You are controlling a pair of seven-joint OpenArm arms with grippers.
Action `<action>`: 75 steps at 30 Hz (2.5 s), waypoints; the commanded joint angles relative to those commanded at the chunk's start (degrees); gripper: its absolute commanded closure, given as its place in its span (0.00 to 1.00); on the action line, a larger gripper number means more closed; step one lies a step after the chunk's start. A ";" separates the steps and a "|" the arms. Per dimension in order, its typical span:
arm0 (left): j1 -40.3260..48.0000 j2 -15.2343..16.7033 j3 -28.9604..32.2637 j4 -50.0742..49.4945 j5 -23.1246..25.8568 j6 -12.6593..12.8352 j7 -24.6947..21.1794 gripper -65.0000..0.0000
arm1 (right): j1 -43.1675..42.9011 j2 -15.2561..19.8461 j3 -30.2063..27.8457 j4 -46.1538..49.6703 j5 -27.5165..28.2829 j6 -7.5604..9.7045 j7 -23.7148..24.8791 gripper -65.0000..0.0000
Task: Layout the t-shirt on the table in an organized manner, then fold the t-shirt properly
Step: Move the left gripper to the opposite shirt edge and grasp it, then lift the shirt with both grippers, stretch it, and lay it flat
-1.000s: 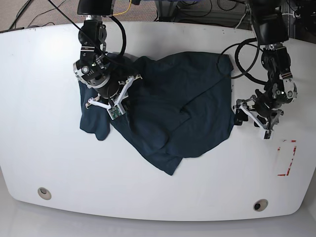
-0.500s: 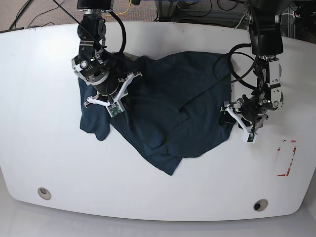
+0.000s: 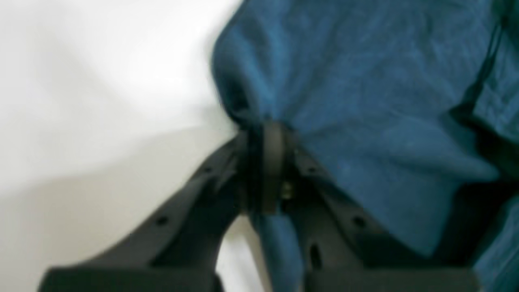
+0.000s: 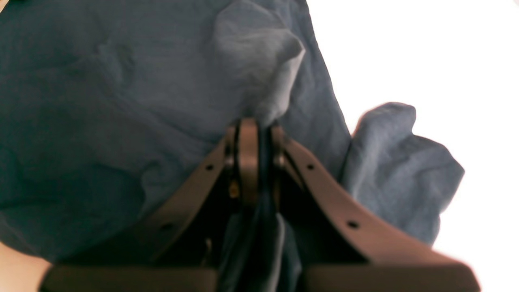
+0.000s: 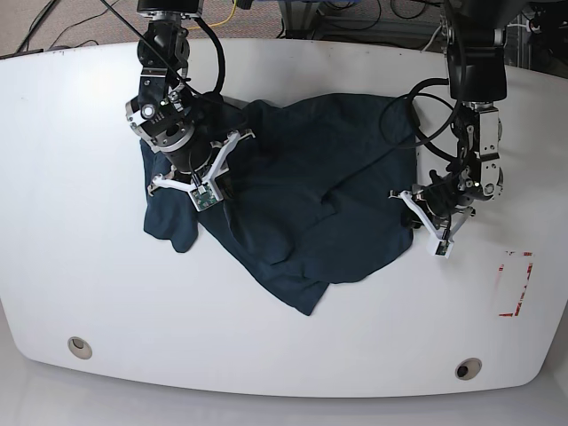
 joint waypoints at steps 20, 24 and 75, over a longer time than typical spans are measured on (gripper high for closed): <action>3.43 -5.01 -7.21 21.80 -0.26 0.97 11.87 1.00 | 4.75 -0.18 3.52 6.95 -0.09 0.00 -3.69 1.00; 2.81 -5.71 -9.67 26.90 -0.26 0.97 14.59 1.00 | 9.49 0.18 5.71 5.98 -0.09 0.09 -3.78 1.00; -15.91 -5.27 -13.27 27.34 -0.44 0.97 22.95 1.00 | 32.88 9.93 5.71 6.95 0.79 5.76 -26.29 1.00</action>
